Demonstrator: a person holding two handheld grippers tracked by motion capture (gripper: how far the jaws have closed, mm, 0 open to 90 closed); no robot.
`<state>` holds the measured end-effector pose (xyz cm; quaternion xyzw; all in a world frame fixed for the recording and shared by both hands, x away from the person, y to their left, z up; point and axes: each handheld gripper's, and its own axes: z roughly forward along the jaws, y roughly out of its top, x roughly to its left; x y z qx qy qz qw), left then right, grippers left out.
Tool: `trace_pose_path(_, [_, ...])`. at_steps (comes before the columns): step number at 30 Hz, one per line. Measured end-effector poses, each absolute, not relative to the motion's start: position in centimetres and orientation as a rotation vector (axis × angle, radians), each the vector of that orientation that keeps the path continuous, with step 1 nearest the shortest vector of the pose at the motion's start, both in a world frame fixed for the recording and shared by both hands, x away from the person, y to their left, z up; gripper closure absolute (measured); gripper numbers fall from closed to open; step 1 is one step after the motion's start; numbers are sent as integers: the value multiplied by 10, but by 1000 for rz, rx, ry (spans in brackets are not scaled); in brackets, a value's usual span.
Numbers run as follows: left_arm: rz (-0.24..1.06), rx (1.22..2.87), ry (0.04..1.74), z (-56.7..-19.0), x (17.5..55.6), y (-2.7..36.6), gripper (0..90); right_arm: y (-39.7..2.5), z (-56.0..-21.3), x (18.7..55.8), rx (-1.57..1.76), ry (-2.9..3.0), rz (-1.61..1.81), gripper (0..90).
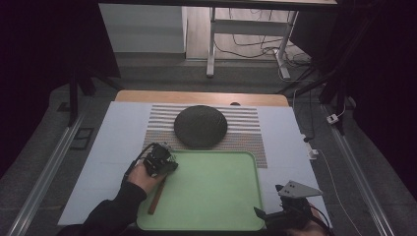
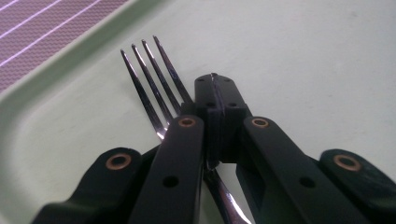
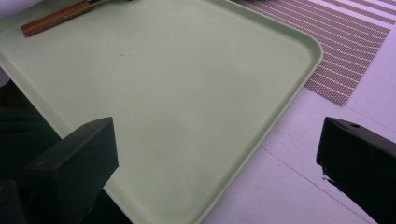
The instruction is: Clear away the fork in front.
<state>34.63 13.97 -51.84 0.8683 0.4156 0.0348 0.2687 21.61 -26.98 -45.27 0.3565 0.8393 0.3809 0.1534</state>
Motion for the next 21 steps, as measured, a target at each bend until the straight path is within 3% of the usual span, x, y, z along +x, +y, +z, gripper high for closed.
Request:
trace_pose_path(18, [116, 2315, 1193, -518, 351, 162, 884, -272, -453, 218, 1072, 2385, 1054, 0])
trace_pose_path(21, [113, 2289, 1167, -515, 349, 162, 819, -273, -453, 218, 1072, 2390, 1056, 0])
